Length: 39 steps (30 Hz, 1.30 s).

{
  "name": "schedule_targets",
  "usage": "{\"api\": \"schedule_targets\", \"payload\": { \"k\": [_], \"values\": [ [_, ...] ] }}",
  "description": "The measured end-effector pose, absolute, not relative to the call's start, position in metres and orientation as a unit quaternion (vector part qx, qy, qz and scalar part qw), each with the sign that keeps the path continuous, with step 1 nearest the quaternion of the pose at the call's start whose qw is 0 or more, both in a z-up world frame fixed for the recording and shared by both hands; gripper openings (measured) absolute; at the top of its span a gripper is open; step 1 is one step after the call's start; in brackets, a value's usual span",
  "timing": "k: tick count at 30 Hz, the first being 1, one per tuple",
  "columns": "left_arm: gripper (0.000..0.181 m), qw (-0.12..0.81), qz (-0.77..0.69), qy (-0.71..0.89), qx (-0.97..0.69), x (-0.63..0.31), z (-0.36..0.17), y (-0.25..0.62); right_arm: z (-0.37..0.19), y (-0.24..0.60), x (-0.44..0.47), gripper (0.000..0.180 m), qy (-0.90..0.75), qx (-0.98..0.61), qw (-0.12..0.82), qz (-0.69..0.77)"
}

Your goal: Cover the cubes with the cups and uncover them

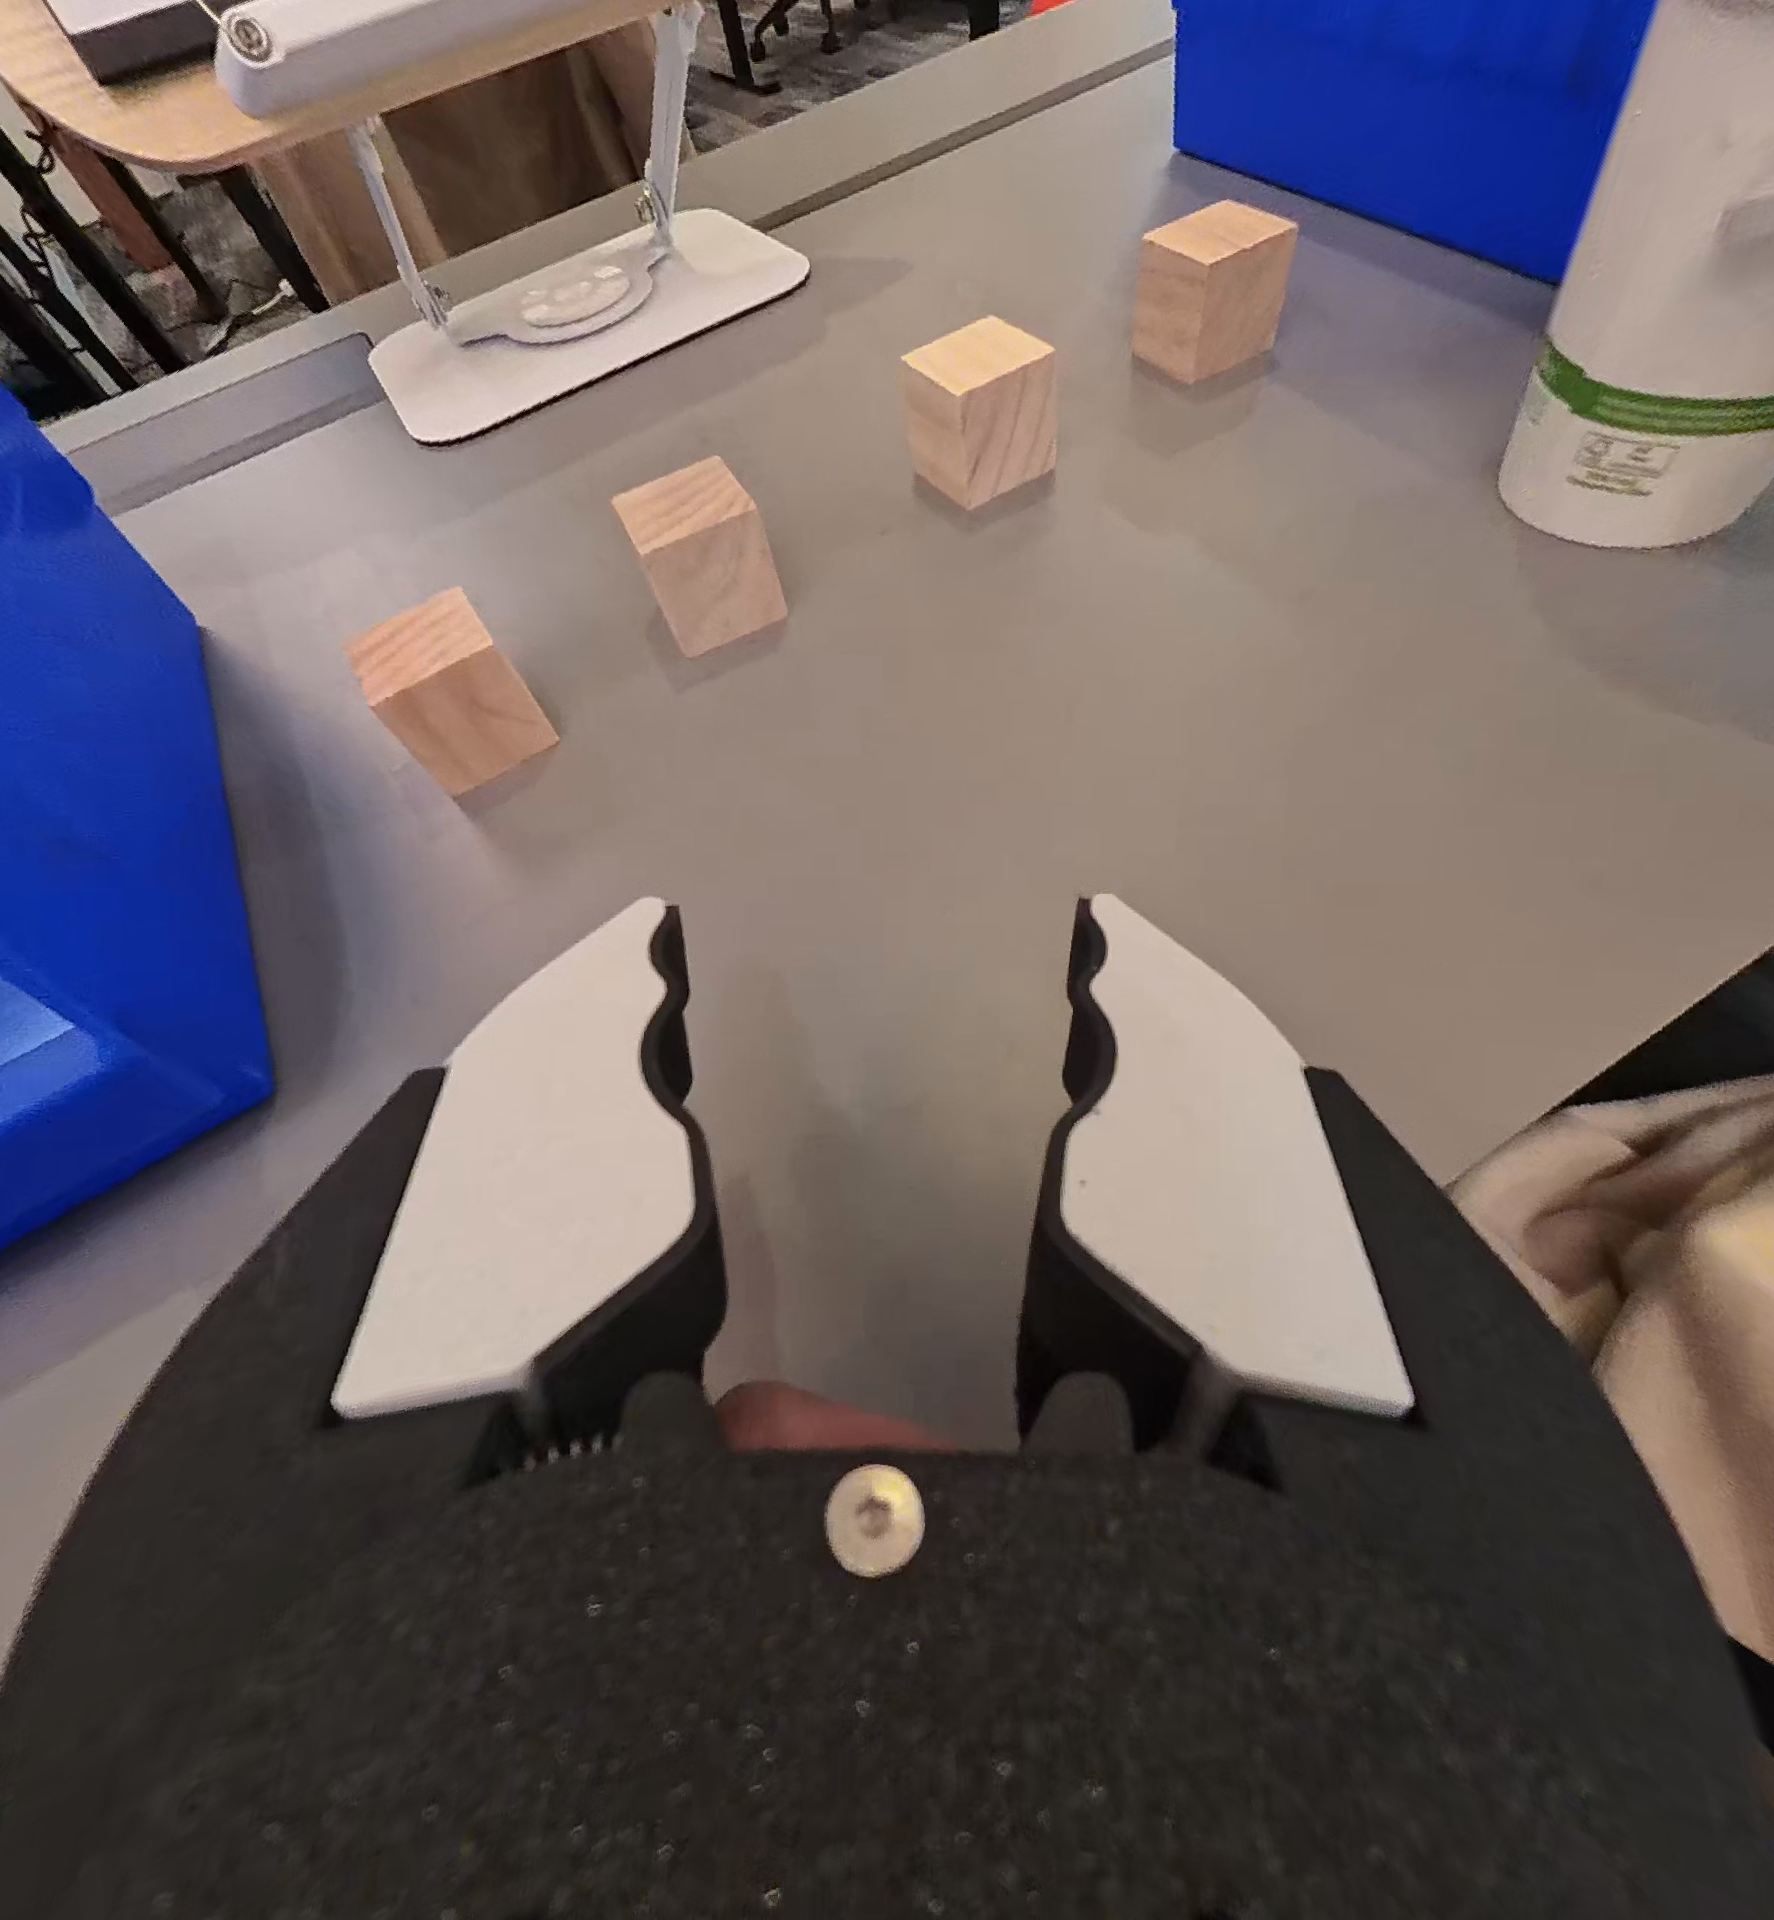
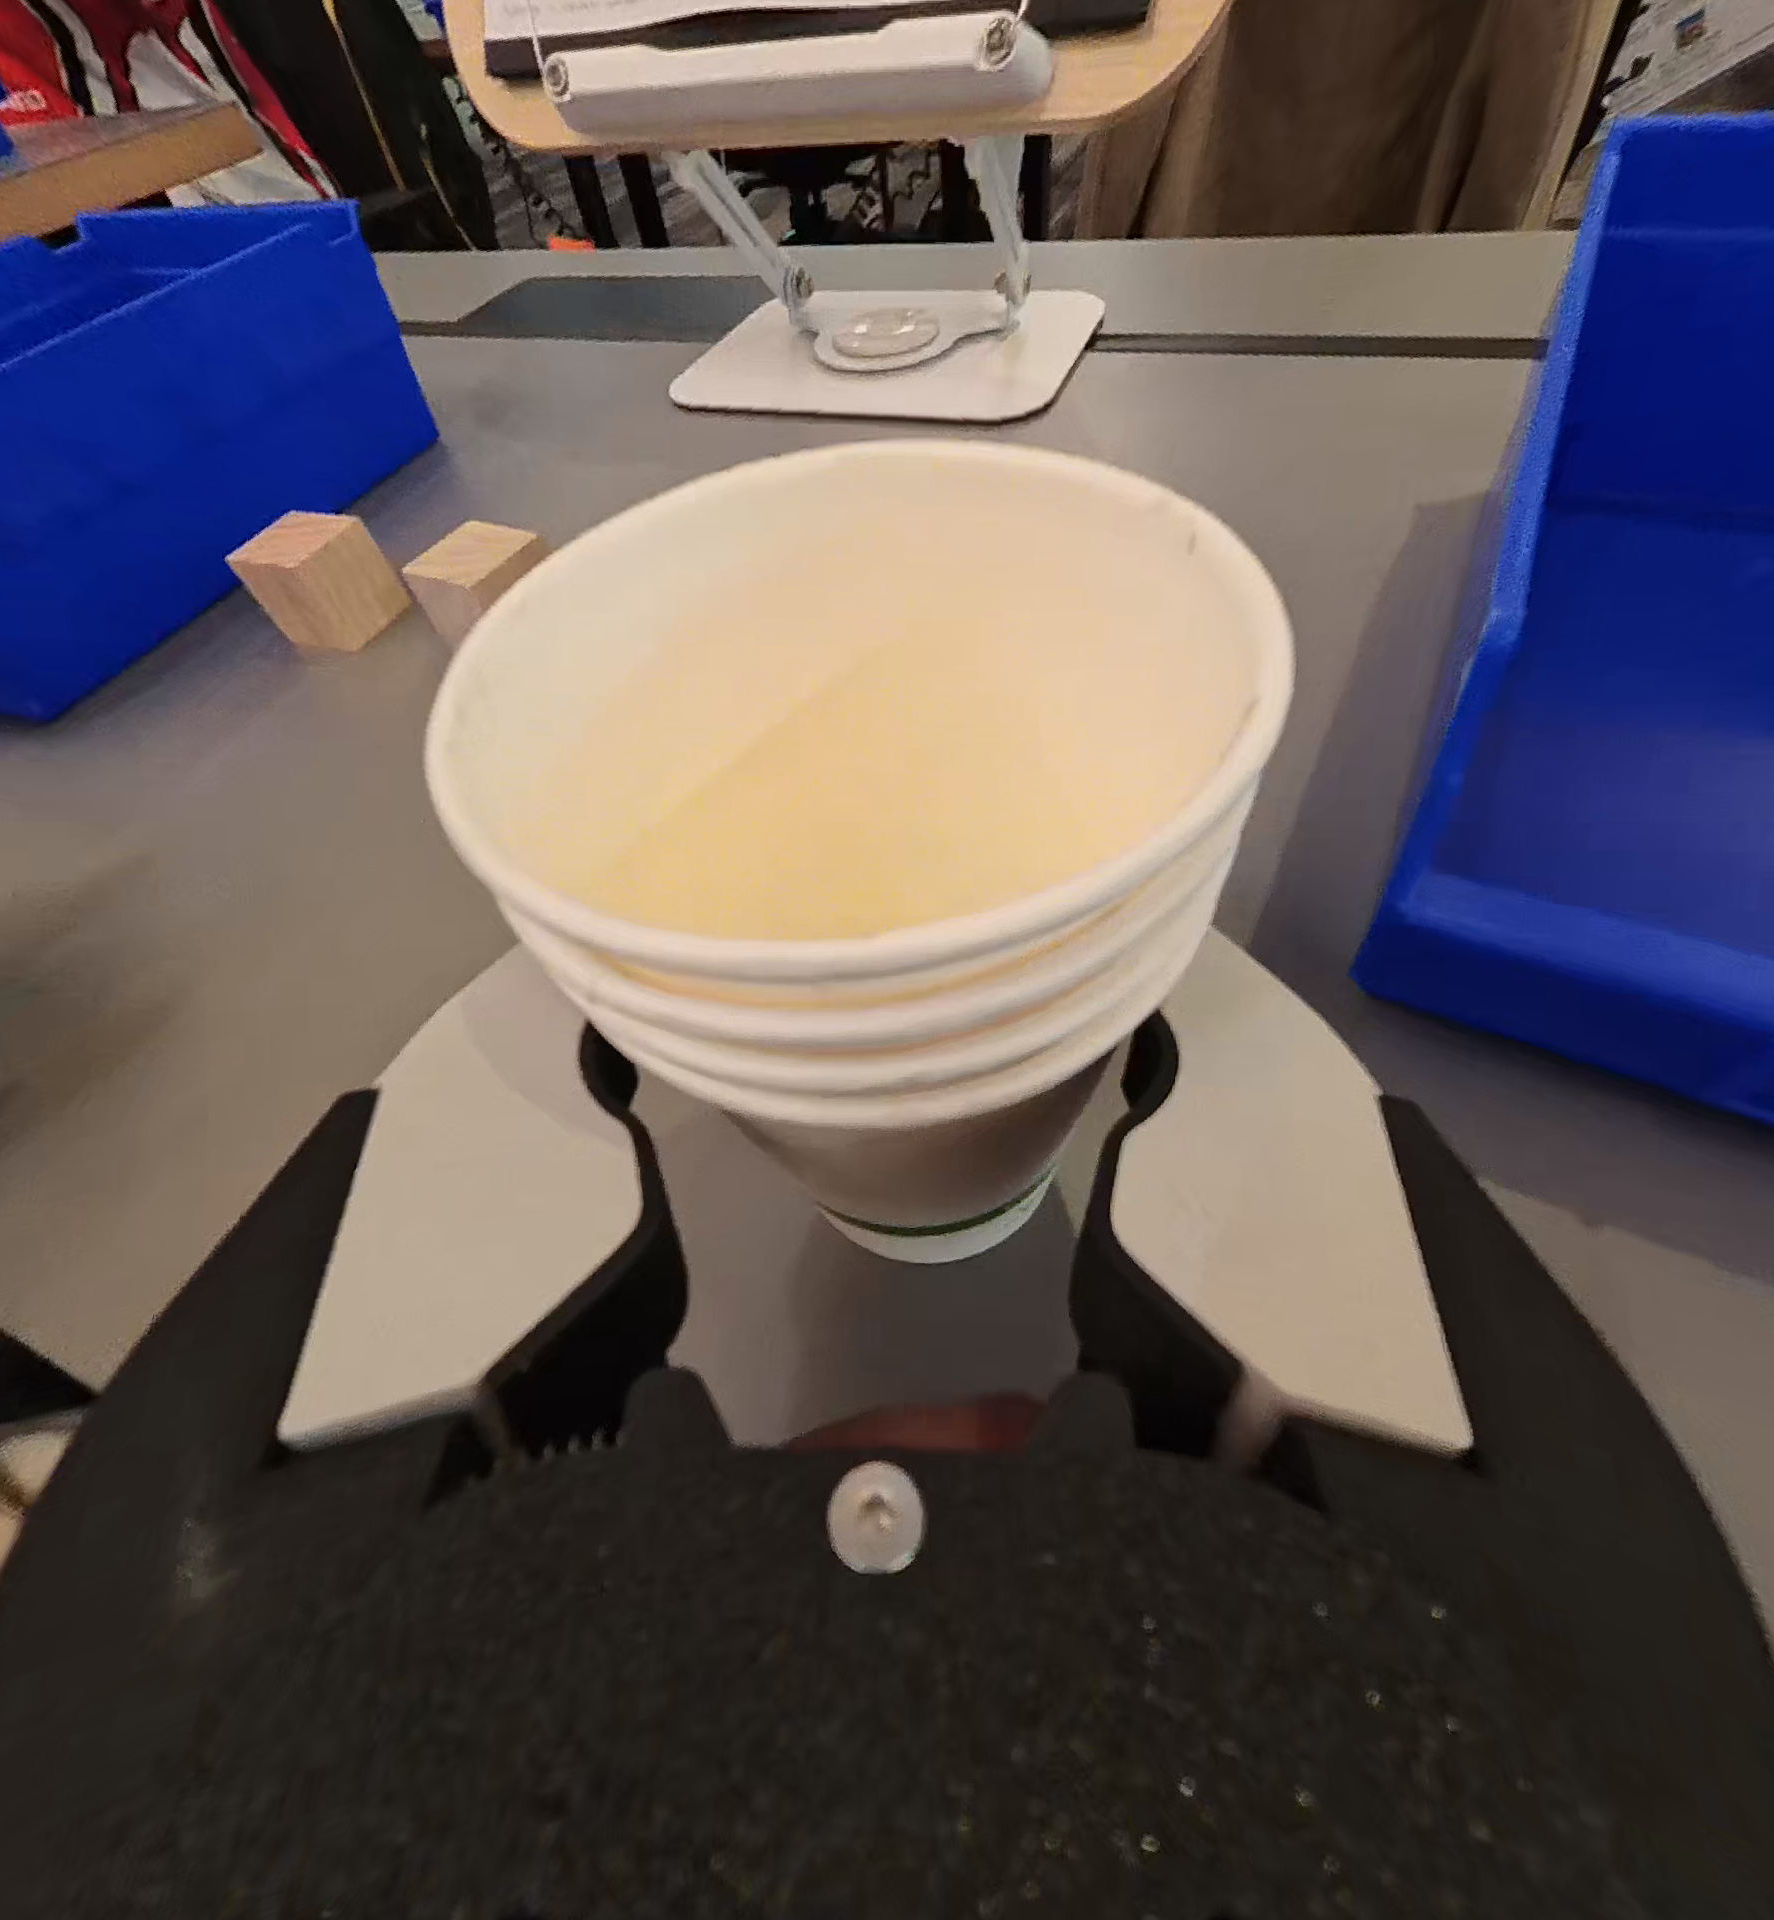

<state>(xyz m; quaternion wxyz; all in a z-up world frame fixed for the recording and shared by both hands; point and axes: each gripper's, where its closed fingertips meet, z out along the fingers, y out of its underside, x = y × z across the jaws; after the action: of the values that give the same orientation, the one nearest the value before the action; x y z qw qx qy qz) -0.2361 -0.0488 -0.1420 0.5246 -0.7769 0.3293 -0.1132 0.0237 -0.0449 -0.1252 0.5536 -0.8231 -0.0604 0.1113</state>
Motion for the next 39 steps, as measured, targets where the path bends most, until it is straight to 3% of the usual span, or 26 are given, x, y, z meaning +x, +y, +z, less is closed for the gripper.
{"api": "schedule_targets", "payload": {
  "k": [6, 12, 16, 19, 25, 39],
  "values": [
    [0.070, 0.525, -0.117, 0.333, -0.775, -0.236, -0.141, -0.051, -0.107, -0.071, 0.026, 0.093, -0.065, -0.800, 0.587, 0.104],
    [0.070, 0.525, -0.114, 0.332, -0.775, -0.239, -0.140, -0.049, 0.000, -0.092, 0.105, 0.093, -0.044, -0.739, 0.672, 0.008],
    [0.069, 0.525, -0.115, 0.330, -0.776, -0.238, -0.140, -0.048, 0.039, -0.038, 0.170, 0.093, -0.009, -0.722, 0.691, -0.016],
    [0.069, 0.518, -0.115, 0.332, -0.780, -0.237, -0.145, -0.048, 0.031, 0.037, 0.205, 0.093, 0.006, -0.723, 0.691, -0.009],
    [0.069, 0.519, -0.104, 0.340, -0.777, -0.234, -0.146, -0.046, -0.041, 0.157, 0.260, 0.093, 0.090, -0.772, 0.629, 0.013],
    [0.069, 0.510, -0.106, 0.352, -0.778, -0.232, -0.153, -0.046, -0.122, 0.198, 0.281, 0.095, 0.151, -0.824, 0.546, 0.004]
  ]
}}
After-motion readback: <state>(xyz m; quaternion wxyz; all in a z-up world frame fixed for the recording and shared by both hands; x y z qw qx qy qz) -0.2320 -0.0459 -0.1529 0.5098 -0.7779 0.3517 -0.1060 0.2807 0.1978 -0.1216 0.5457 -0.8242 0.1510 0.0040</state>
